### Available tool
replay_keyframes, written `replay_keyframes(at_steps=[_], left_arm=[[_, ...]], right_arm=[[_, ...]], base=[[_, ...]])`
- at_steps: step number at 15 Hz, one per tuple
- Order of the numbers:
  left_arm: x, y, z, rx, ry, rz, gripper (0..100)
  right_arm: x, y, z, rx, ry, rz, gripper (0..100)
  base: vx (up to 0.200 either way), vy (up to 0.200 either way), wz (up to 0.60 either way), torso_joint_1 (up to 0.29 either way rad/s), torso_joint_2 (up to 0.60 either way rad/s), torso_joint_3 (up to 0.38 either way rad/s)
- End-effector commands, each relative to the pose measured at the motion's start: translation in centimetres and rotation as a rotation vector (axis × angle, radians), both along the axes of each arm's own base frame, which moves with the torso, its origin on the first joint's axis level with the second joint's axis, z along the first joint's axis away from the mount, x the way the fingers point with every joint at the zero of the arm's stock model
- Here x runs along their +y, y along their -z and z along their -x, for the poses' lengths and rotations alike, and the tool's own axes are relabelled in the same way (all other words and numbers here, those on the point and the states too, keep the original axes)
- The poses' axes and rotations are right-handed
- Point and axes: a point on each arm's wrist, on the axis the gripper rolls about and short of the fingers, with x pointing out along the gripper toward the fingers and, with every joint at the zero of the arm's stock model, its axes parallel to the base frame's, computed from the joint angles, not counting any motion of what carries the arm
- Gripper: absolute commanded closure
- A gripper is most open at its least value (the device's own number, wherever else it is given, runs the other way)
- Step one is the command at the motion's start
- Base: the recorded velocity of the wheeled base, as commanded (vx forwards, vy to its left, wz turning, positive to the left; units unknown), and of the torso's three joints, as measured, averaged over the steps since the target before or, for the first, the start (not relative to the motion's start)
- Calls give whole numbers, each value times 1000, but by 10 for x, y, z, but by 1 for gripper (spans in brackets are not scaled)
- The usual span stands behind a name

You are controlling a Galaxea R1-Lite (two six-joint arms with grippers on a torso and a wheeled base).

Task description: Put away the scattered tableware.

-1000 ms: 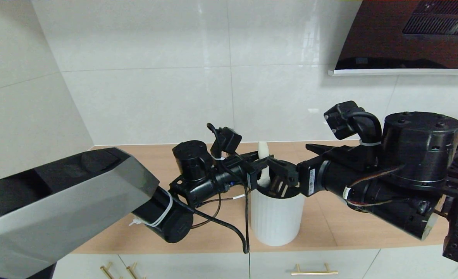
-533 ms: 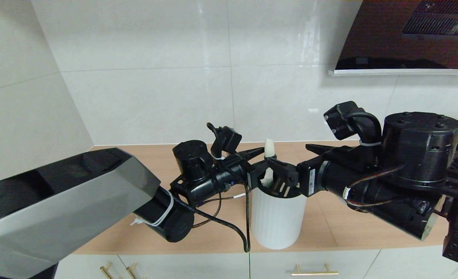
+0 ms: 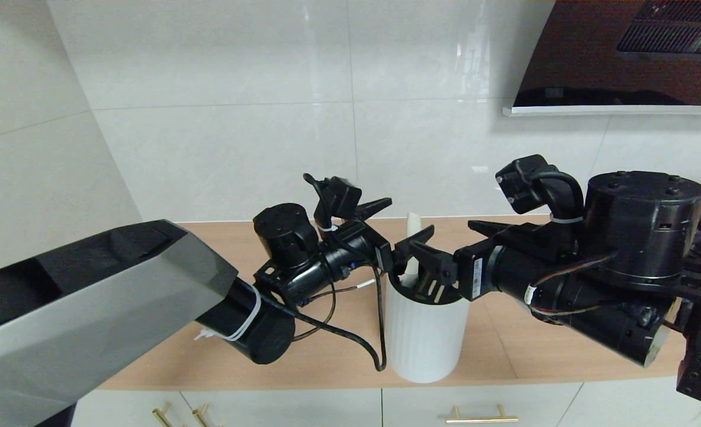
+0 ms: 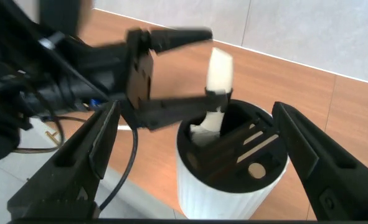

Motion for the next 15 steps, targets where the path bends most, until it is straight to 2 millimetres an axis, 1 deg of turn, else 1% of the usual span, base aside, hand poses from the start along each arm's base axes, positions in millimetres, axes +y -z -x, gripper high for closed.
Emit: replay_keyframes(at_steps=[1, 3, 5, 7, 8, 9, 10, 11, 12, 13, 14, 15], left_arm=[[17, -47, 25, -59, -82, 64, 0], [39, -78, 51, -76, -97, 76, 0], [54, -106, 69, -130, -108, 114, 0], [73, -135, 84, -195, -132, 170, 0], [78, -142, 88, -201, -136, 193, 0], [91, -152, 92, -214, -159, 223, 0], [108, -158, 94, -235, -209, 228, 0], [128, -163, 103, -258, -261, 230, 0], [148, -164, 118, -263, -311, 224, 0], [167, -158, 134, -248, -370, 206, 0], [185, -148, 157, -222, -426, 182, 0], [197, -140, 178, -202, -464, 171, 0]], right_arm=[[-2, -4, 2, -11, 0, -10, 0], [-5, -6, 1, -14, 11, -14, 0], [-11, -8, 1, -18, 23, -21, 0], [-33, -19, 14, -48, 49, -50, 0], [-42, -28, 18, -74, 61, -72, 0], [-59, -46, 29, -129, 92, -116, 0], [-72, -52, 37, -152, 116, -133, 0], [-90, -54, 43, -169, 174, -141, 0], [-111, -52, 57, -190, 230, -150, 0], [-129, -49, 76, -213, 248, -163, 0], [-145, -43, 93, -217, 288, -159, 0], [-162, -34, 113, -212, 335, -148, 0]], base=[[0, 0, 0, 0, 0, 0], [0, 0, 0, 0, 0, 0], [0, 0, 0, 0, 0, 0], [0, 0, 0, 0, 0, 0], [0, 0, 0, 0, 0, 0], [0, 0, 0, 0, 0, 0], [0, 0, 0, 0, 0, 0], [0, 0, 0, 0, 0, 0], [0, 0, 0, 0, 0, 0], [0, 0, 0, 0, 0, 0], [0, 0, 0, 0, 0, 0], [0, 0, 0, 0, 0, 0]])
